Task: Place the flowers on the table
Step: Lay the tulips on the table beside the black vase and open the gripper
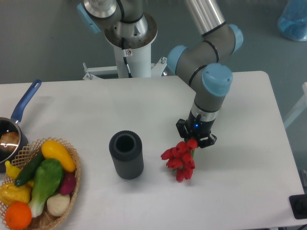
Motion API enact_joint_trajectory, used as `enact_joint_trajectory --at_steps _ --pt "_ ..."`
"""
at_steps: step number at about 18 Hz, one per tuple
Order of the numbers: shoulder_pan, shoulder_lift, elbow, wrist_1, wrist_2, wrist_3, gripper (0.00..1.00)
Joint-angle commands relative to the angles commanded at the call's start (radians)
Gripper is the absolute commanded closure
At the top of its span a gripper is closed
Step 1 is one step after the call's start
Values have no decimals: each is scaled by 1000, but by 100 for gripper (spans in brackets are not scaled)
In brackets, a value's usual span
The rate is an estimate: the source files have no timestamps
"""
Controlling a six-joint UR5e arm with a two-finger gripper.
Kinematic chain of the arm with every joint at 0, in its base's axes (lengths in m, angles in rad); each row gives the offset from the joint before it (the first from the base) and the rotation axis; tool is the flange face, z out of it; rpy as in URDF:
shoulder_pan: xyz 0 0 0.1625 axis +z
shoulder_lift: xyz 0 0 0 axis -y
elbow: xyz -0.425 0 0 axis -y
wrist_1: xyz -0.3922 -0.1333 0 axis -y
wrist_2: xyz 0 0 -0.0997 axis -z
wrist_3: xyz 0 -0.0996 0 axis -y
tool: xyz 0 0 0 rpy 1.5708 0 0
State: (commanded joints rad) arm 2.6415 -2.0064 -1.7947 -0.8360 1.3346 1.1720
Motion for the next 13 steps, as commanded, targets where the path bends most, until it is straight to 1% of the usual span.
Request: enact_joint_trajectory --at_steps 1,2,3,4,5,10,13 --pt "0 -3 2 2 0 0 70" --pt "3 -2 2 2 2 2 56" --pt "5 0 3 3 2 2 34" --pt "8 5 14 5 3 3 5" --pt "9 11 23 2 3 -1 0" --pt "31 54 38 5 3 -58 0" --pt "34 60 49 6 5 -104 0"
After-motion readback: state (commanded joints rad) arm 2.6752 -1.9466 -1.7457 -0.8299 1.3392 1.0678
